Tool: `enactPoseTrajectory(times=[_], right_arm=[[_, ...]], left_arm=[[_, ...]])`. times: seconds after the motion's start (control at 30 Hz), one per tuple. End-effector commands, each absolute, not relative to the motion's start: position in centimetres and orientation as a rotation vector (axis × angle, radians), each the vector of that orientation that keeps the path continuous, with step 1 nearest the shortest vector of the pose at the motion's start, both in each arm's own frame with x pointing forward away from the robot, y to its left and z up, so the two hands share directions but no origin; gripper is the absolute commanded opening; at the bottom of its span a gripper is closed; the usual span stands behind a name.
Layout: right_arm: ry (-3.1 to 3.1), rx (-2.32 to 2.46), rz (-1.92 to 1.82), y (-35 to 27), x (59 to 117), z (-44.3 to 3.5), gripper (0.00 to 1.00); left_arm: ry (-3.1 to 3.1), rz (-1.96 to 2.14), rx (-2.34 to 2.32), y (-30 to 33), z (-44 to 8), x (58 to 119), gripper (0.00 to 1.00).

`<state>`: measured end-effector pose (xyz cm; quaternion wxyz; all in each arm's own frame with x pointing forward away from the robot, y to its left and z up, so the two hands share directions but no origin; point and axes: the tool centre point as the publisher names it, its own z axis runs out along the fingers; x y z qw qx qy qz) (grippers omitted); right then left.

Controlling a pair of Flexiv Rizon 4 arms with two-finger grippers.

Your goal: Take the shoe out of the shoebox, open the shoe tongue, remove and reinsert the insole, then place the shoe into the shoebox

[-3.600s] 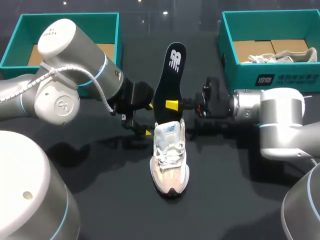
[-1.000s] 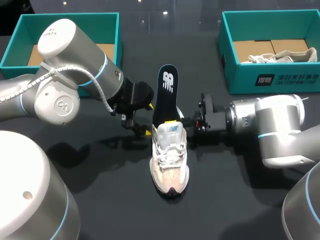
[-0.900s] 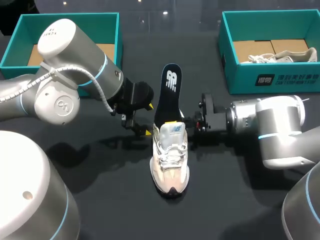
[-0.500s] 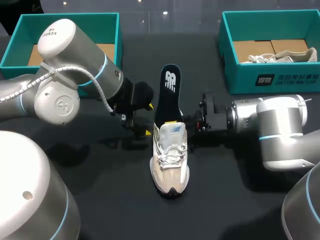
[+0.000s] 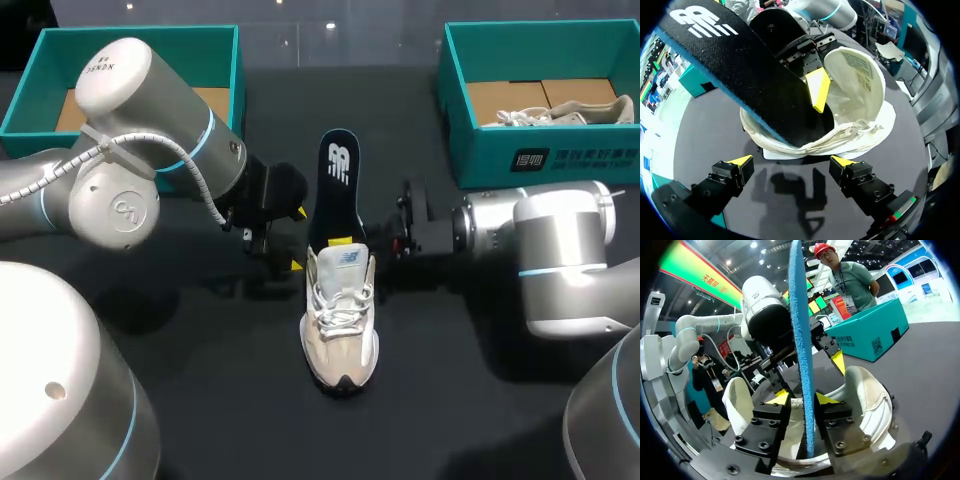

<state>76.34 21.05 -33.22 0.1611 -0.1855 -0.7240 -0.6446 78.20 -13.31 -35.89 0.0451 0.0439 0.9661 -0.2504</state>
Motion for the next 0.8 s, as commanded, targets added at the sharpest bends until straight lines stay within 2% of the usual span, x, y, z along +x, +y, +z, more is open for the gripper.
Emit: enactPoseTrajectory(times=[0.03,0.43,0.57,0.67,0.8], right_arm=[[-2.075,-0.523,-1.832,20.8,76.5,-32.7,0.31],[-2.081,-0.547,-1.845,21.3,78.3,-31.4,0.29],[-2.066,-0.575,-1.851,21.4,78.8,-31.1,0.21],[-2.046,-0.613,-1.857,21.4,79.1,-31.0,0.0],[-2.022,-0.651,-1.837,21.2,79.2,-31.5,0.0]], left_arm=[[2.953,-0.76,0.135,-13.3,-35.8,78.2,1.0],[2.953,-0.76,0.135,-13.3,-35.8,78.2,1.0],[2.953,-0.76,0.135,-13.3,-35.8,78.2,1.0],[2.953,-0.76,0.135,-13.3,-35.8,78.2,1.0],[2.953,-0.76,0.135,-13.3,-35.8,78.2,1.0]])
